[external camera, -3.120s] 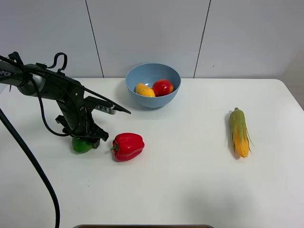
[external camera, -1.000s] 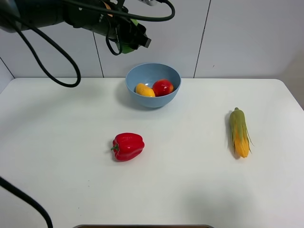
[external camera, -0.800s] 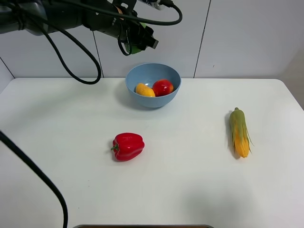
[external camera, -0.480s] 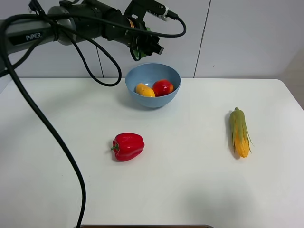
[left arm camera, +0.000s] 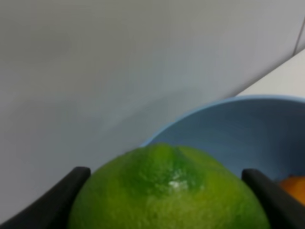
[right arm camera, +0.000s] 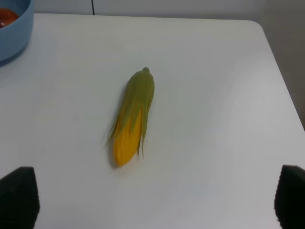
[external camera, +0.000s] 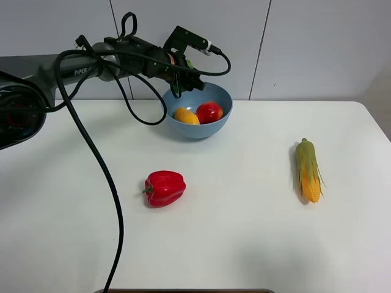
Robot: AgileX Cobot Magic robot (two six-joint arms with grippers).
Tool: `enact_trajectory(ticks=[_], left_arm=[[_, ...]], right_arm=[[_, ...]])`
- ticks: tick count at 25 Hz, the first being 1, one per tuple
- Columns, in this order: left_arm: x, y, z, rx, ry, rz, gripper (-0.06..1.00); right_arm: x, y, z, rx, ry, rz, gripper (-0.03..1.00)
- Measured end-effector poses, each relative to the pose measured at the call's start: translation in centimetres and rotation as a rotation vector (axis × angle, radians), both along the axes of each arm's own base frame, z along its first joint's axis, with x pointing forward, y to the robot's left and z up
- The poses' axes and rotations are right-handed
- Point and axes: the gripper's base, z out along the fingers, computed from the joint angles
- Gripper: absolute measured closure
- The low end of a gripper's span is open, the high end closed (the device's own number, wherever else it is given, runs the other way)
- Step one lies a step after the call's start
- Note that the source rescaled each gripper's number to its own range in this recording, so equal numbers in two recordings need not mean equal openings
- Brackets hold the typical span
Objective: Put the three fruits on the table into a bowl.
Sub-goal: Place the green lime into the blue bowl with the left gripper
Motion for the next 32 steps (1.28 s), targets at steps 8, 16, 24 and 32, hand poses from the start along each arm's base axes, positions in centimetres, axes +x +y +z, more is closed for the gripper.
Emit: enact_trajectory(ticks=[8, 16, 24, 32], left_arm=[[0.2, -0.4, -3.2, -0.019, 0.061, 0.014, 0.92], [-0.4, -1.6, -3.8, -0.055, 0.087, 0.009, 0.92], [-0.4, -1.6, -3.8, -0.055, 0.087, 0.008, 0.92], [-0.4, -1.6, -3.8, -0.055, 0.086, 0.008, 0.58]], right_arm=[[0.0, 0.0, 0.0, 0.0, -0.001, 0.0, -0.03], [0.0, 0.0, 0.0, 0.0, -0.001, 0.0, -0.03], [0.0, 0.0, 0.0, 0.0, -0.001, 0.0, -0.03], [0.0, 0.0, 0.0, 0.0, -0.001, 0.0, -0.03]])
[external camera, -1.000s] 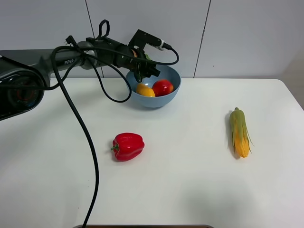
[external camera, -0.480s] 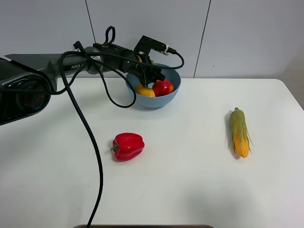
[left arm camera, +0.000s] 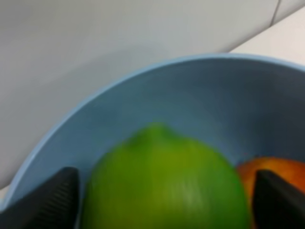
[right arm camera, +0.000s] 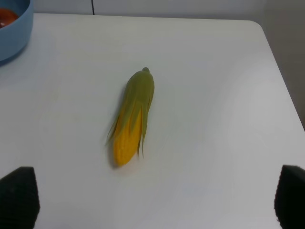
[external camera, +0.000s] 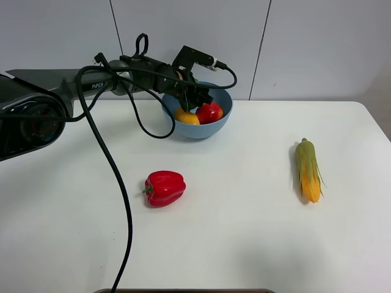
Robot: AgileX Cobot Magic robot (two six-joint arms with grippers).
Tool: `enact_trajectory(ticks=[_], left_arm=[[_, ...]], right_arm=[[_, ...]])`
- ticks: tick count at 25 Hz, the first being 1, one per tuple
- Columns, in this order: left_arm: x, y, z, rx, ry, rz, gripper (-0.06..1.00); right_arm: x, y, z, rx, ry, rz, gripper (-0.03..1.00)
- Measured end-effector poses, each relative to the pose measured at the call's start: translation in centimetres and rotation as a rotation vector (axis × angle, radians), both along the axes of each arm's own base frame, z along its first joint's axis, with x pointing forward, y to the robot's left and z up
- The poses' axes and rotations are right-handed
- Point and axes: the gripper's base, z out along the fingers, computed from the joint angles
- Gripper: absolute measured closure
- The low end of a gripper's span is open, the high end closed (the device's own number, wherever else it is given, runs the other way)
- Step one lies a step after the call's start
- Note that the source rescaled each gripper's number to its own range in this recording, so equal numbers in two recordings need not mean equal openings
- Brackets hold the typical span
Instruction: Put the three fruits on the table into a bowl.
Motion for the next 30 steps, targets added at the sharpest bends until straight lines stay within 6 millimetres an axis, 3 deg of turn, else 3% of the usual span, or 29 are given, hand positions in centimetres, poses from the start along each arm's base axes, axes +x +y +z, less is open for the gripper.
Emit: enact_trajectory(ticks=[3, 5, 7, 18, 22, 30], left_arm=[[0.0, 0.0, 0.0, -0.001, -0.001, 0.0, 0.23], [0.0, 0.0, 0.0, -0.001, -0.002, 0.0, 0.06], [0.0, 0.0, 0.0, 0.0, -0.003, -0.001, -0.01], [-0.3, 0.2, 1.0, 0.042, 0.004, -0.015, -0.04], [-0.7, 0.6, 3.9, 0.037, -0.009, -0.012, -0.04], [-3.0, 2.2, 13.4, 0.016, -0.09, -0.009, -0.04]], right_arm=[[0.0, 0.0, 0.0, 0.0, 0.0, 0.0, -0.03], [0.0, 0.0, 0.0, 0.0, 0.0, 0.0, -0.03], [0.0, 0.0, 0.0, 0.0, 0.0, 0.0, -0.03], [0.0, 0.0, 0.0, 0.0, 0.0, 0.0, -0.03], [0.0, 0.0, 0.0, 0.0, 0.0, 0.0, -0.03], [0.0, 0.0, 0.0, 0.0, 0.0, 0.0, -0.03]])
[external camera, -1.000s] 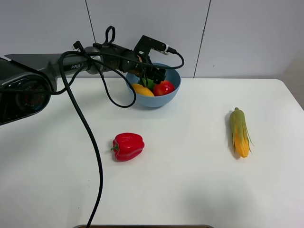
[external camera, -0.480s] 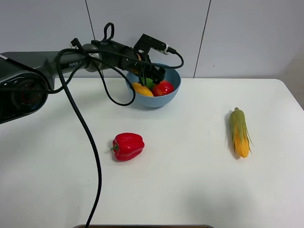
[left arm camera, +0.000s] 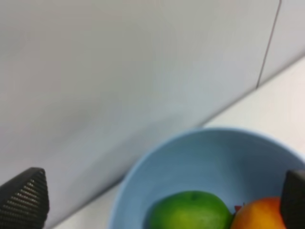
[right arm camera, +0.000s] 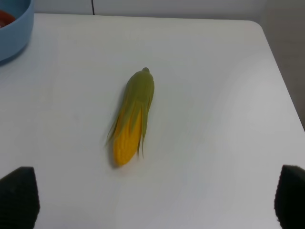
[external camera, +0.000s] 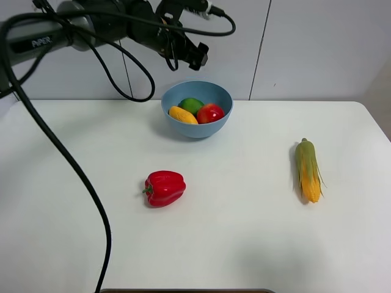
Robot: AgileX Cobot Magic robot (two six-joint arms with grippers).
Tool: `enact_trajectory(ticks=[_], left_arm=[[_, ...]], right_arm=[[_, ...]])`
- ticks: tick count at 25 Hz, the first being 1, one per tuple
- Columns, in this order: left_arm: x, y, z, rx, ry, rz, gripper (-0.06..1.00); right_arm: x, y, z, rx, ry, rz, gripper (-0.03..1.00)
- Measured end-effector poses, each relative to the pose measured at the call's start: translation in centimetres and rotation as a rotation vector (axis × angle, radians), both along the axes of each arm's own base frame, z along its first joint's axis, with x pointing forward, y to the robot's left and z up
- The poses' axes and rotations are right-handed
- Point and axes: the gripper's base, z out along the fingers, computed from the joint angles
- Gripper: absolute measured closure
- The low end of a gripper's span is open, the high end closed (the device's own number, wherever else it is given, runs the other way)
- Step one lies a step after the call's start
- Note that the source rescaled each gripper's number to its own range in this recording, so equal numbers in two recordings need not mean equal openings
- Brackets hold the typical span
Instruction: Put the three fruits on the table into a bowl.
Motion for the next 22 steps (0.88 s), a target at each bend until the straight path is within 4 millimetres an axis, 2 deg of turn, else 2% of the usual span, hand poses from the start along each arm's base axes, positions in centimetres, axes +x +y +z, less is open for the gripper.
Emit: enact_trajectory(ticks=[6, 13, 22], left_arm=[[-2.6, 2.4, 6.0, 0.072, -0.038, 0.017, -0.04], [-5.6, 7.8, 12.5, 0.083, -0.041, 0.113, -0.04], [-9.5, 15.1, 17.2, 0.146, 0.036, 0.283, -0.05]], right_arm=[[0.0, 0.0, 0.0, 0.0, 0.0, 0.0, -0.03], [0.0, 0.0, 0.0, 0.0, 0.0, 0.0, -0.03], [0.0, 0.0, 0.0, 0.0, 0.0, 0.0, -0.03]])
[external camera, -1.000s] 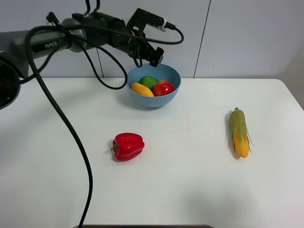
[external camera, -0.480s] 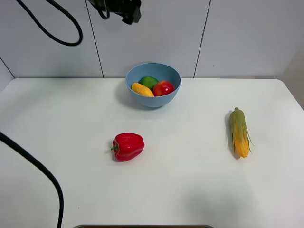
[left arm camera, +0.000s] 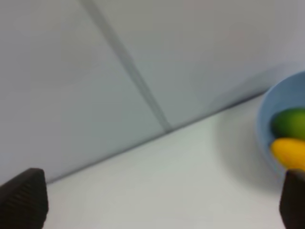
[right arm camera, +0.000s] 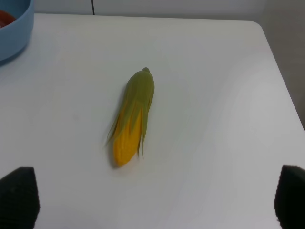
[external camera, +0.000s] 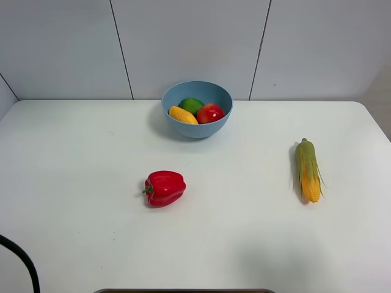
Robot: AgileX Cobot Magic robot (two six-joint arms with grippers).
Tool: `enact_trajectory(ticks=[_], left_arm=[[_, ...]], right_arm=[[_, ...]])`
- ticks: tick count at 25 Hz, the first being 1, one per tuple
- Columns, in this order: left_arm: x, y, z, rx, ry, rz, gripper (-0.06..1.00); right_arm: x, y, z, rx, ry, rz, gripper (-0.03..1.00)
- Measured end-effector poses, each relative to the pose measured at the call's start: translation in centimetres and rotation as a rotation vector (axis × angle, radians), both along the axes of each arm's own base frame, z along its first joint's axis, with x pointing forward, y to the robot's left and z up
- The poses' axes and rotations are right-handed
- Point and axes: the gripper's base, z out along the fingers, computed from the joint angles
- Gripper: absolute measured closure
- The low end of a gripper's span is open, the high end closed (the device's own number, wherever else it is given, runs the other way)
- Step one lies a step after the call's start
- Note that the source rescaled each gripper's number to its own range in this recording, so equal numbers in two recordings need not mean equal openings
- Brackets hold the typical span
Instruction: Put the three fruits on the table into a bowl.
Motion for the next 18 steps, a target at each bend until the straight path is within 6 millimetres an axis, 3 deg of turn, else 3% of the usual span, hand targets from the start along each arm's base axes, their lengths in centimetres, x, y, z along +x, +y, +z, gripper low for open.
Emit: enact_trajectory(ticks=[10, 18], left_arm=[[-6.0, 7.1, 4.6, -0.002, 0.009, 0.19, -0.05], [-10.9, 10.2, 7.5, -0.033, -0.082, 0.279, -0.05]], right_arm=[[0.0, 0.0, 0.0, 0.0, 0.0, 0.0, -0.03], [0.0, 0.0, 0.0, 0.0, 0.0, 0.0, -0.03]])
